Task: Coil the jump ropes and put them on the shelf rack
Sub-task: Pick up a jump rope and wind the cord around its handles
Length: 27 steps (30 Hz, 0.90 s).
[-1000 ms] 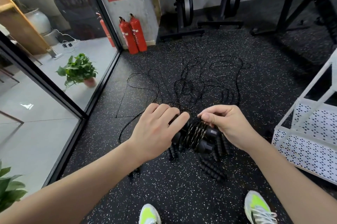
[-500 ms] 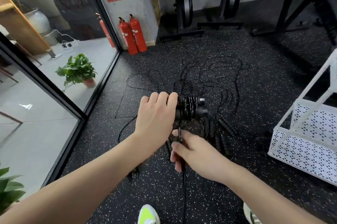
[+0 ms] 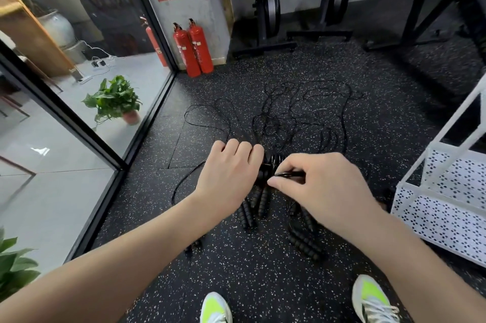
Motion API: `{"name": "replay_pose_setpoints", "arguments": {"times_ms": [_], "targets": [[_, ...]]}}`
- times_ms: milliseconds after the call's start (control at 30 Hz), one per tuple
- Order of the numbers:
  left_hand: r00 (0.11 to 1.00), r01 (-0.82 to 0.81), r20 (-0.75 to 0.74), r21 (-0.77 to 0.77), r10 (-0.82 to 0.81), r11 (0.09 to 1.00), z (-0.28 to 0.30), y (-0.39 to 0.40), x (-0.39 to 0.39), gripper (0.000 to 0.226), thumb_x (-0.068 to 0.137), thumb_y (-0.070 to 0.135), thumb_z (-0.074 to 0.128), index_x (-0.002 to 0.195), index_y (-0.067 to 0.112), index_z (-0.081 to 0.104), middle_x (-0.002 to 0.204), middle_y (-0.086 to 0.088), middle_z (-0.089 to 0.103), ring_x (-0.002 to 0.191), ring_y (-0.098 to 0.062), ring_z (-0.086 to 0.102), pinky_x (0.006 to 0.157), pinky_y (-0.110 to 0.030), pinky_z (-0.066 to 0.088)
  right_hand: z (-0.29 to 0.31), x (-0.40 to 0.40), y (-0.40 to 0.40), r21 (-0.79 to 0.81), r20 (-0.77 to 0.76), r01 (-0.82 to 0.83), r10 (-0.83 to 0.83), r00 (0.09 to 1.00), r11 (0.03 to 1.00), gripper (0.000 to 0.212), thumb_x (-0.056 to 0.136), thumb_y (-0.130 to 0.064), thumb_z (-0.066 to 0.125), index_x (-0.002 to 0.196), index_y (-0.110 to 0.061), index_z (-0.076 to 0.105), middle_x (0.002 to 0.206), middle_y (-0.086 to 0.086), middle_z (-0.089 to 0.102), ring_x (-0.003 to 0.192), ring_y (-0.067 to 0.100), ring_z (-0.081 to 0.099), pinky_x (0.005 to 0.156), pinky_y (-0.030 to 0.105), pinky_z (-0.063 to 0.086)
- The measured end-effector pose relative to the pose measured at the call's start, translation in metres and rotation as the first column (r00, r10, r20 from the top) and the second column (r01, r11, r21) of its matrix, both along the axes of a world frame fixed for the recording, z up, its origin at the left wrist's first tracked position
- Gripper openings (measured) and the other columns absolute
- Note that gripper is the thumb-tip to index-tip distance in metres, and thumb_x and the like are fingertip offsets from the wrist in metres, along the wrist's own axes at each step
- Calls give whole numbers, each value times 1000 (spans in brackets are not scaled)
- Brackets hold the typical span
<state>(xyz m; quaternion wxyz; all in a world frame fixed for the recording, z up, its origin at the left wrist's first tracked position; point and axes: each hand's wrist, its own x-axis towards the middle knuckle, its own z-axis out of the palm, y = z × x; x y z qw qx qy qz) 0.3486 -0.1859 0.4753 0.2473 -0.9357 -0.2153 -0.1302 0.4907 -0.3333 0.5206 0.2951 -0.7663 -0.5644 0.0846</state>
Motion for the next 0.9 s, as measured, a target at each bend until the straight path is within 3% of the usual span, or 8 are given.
{"name": "replay_pose_setpoints", "arguments": {"times_ms": [133,267,333,433,633,733,833,900], "targets": [[988,144,66,-22,-143,989,-3,-5,-5,35,88,5,34,106,10,64,87,-3,59,74,-29,53,66,-42,42,-2,20,4,13,-148,-38,39,988,999,21,72,-59,79,81,-41,73,76,-26,67,77,-4,60,66,23,45],[930,327,192,-39,-314,944,-4,-7,-10,27,100,6,46,112,9,69,96,-4,67,81,-29,61,71,-43,47,-7,44,8,77,-489,-134,155,858,988,14,69,-38,89,79,-36,79,84,-16,74,81,2,67,80,26,52],[893,419,203,-46,-403,907,-3,-6,-12,22,97,5,56,112,9,71,100,-3,68,83,-27,63,73,-43,49,-13,53,11,147,-565,-162,217,796,976,13,68,-35,88,79,-32,81,84,-5,74,77,11,67,80,33,54],[855,491,226,-69,-466,868,-3,-9,-13,24,101,9,50,110,9,72,100,-3,69,84,-26,64,72,-42,50,-28,54,16,257,-666,-150,287,688,955,11,70,-25,86,79,-20,81,81,9,73,68,21,62,74,37,52],[834,479,355,-88,-422,873,-4,-13,-10,18,93,8,65,108,8,74,102,-3,71,87,-26,66,73,-45,51,-46,51,23,360,-705,-107,345,619,927,12,74,-25,81,79,-14,79,79,10,71,67,16,58,67,29,50],[835,447,380,-50,-397,893,1,-14,-7,17,88,10,72,105,10,75,98,-1,70,85,-26,66,71,-45,51,-61,49,25,332,-749,-76,311,585,940,17,80,-36,80,77,-20,79,75,19,68,67,21,55,65,34,46],[847,419,359,2,-392,908,1,-11,-6,23,94,16,65,116,11,72,100,-4,69,87,-27,66,73,-44,51,-80,39,28,287,-796,-67,277,539,956,42,85,-55,72,74,-15,74,69,4,64,68,16,56,65,31,45],[860,392,351,10,-370,920,0,-9,-7,34,97,14,55,130,14,62,103,-6,68,90,-28,65,76,-44,50,-89,35,29,314,-827,-47,298,478,948,46,90,-52,69,70,-9,68,69,0,59,67,14,52,62,28,43]]}}
